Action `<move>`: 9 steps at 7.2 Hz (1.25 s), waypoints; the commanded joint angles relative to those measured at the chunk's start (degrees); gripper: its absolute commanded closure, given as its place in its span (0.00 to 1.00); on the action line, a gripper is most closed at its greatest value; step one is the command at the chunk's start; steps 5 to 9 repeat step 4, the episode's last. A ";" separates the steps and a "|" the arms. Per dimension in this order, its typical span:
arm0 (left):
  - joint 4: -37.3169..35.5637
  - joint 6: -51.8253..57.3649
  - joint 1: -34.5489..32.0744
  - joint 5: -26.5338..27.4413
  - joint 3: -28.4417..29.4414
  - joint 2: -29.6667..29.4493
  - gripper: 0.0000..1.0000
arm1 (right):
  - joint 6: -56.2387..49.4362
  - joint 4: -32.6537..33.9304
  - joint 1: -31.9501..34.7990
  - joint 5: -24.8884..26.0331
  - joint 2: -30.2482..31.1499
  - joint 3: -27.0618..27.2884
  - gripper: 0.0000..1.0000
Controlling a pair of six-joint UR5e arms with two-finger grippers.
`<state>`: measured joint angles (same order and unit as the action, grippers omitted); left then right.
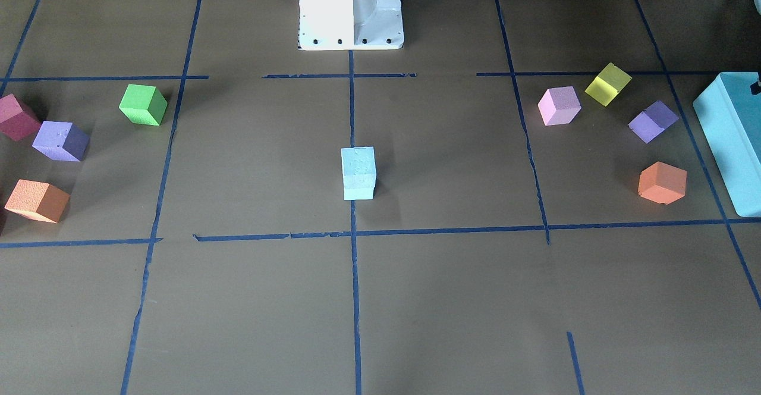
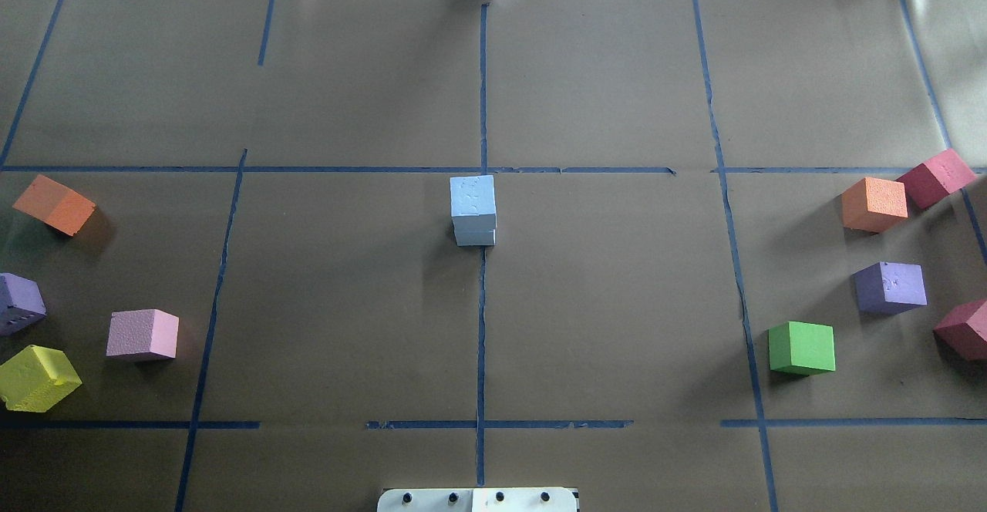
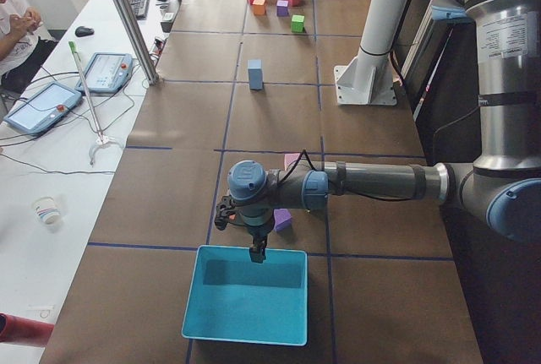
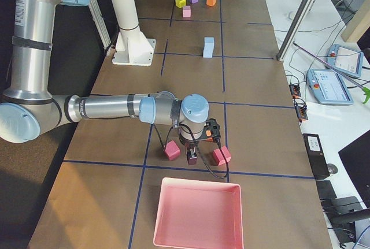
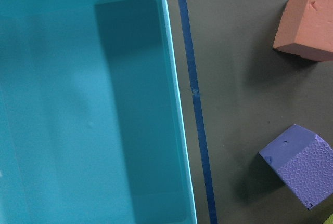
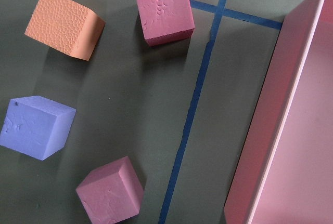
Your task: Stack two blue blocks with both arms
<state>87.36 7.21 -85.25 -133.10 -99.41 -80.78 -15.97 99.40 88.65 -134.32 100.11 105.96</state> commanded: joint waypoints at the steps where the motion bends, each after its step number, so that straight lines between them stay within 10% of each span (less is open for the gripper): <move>1: 0.00 0.00 0.00 0.04 -0.09 -0.07 0.00 | -0.03 0.00 -0.06 -0.50 0.09 0.04 0.00; 9: 0.09 0.00 0.00 0.04 -0.61 -0.08 0.00 | -0.03 0.00 -0.50 -0.50 0.09 0.04 0.00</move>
